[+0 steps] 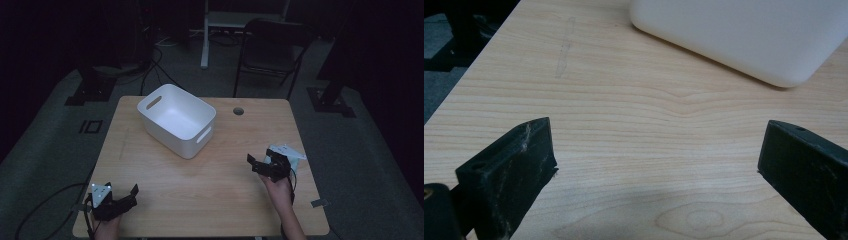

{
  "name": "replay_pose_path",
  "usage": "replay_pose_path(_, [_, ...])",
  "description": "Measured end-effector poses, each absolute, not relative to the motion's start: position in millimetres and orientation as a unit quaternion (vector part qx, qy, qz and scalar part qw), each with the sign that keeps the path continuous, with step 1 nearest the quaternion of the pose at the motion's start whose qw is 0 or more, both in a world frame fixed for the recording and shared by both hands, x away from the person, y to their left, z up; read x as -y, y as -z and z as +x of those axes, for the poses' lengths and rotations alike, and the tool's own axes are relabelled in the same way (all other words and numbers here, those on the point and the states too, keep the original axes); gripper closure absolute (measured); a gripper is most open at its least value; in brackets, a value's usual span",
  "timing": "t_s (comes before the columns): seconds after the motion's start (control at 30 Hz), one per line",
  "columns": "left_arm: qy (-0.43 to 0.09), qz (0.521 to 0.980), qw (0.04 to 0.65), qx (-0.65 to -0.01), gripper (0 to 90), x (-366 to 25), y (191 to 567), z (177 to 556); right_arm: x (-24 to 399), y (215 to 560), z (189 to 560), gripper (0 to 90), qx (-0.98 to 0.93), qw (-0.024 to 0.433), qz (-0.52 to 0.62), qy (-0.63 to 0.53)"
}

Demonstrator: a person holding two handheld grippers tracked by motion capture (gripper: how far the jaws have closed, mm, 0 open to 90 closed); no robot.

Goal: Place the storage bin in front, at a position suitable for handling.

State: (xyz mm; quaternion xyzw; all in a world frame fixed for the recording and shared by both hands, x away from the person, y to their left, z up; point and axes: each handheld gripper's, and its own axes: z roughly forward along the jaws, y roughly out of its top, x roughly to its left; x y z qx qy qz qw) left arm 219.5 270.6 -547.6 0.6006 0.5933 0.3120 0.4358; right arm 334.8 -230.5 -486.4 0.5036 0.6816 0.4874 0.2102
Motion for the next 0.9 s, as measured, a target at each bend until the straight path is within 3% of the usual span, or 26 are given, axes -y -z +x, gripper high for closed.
replay_pose_path(0.9, [-0.308, 0.602, 0.439, -0.592, 1.5, -271, 547, 219, 175, 446, 386, 12.6, -0.698, 0.195, 0.467, -0.507])
